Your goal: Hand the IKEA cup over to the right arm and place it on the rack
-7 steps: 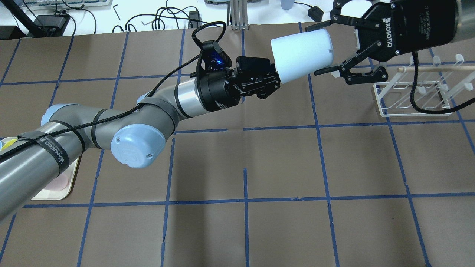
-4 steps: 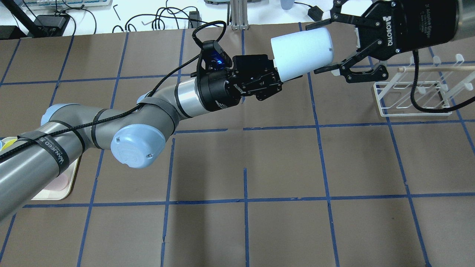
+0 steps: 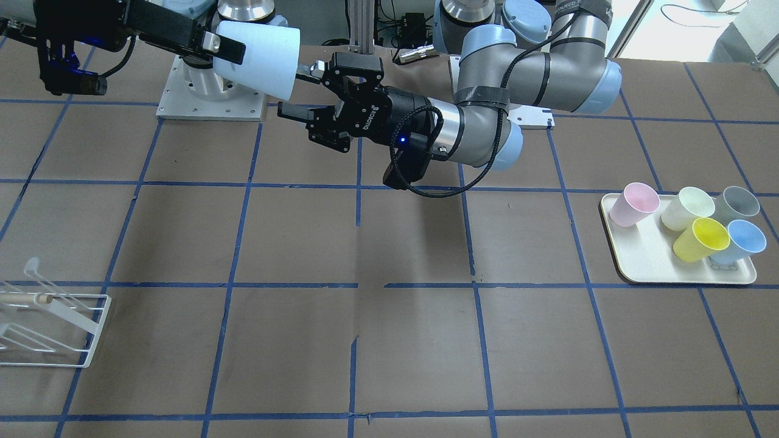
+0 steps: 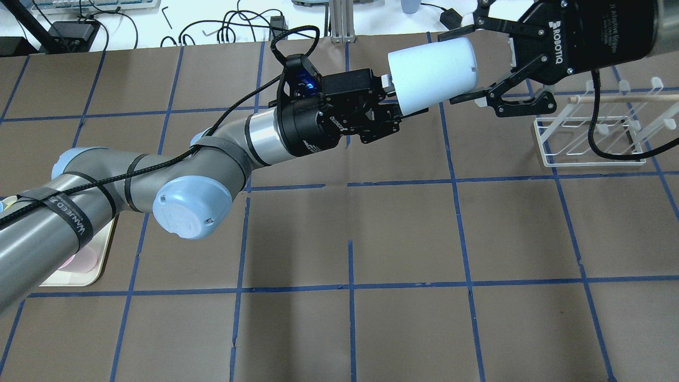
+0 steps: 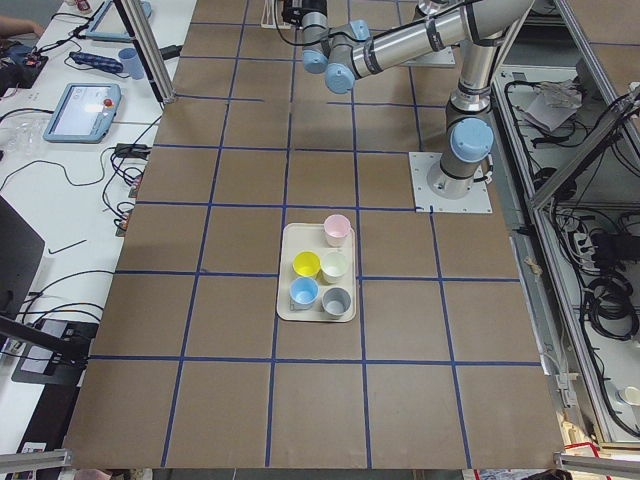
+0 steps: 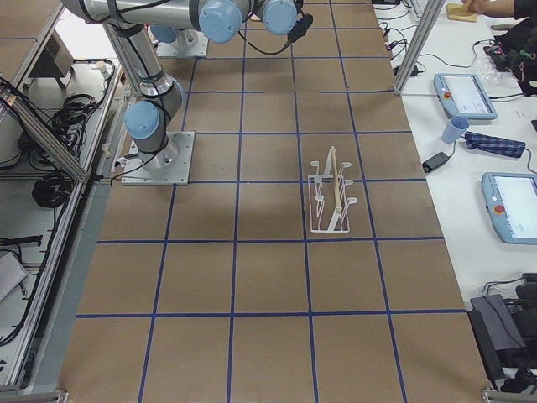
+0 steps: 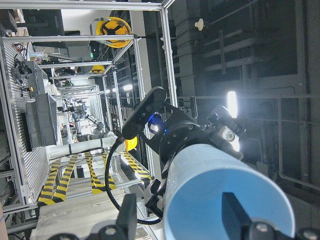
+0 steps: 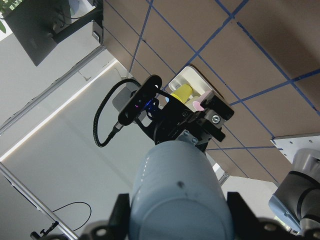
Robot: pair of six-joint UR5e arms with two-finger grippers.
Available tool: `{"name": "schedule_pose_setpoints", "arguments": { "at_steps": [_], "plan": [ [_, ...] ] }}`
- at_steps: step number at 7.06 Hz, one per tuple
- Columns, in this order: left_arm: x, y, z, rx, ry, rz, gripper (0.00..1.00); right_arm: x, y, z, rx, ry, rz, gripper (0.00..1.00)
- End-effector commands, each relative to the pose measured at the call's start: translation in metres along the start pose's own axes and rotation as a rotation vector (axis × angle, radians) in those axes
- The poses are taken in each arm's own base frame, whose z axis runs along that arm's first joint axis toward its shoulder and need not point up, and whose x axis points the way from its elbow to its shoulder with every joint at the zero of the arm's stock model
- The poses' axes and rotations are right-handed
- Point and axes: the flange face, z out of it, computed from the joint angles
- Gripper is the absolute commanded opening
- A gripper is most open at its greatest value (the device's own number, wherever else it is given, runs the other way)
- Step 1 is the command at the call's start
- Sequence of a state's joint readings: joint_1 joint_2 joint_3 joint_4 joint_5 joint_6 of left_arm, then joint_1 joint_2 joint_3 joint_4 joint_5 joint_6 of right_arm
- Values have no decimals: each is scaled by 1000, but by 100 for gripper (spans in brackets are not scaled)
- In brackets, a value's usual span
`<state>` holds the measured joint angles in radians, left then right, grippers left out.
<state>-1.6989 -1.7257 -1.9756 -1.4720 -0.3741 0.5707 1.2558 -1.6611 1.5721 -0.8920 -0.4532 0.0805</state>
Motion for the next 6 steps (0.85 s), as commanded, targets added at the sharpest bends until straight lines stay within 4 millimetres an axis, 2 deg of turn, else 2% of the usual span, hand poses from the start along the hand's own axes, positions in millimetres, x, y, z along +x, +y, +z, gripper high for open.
{"name": "schedule_pose_setpoints", "arguments": {
  "at_steps": [1,2,3,5,6],
  "plan": [
    [-1,-7,-20,-11,-88,11,68,-1,-15,-15,39,-8,-22,47],
    [1,-12,-30,-8,-117,17,69,0,-26,-22,62,12,-39,37],
    [-6,-14,-46,-66,-263,19,69,2,-31,-26,101,83,-86,29],
    [-6,-31,-82,-103,-455,18,70,6,-41,-39,243,314,-221,29],
    [1,-41,-99,-136,-574,35,73,9,-48,-46,308,406,-268,29]
  ]
}}
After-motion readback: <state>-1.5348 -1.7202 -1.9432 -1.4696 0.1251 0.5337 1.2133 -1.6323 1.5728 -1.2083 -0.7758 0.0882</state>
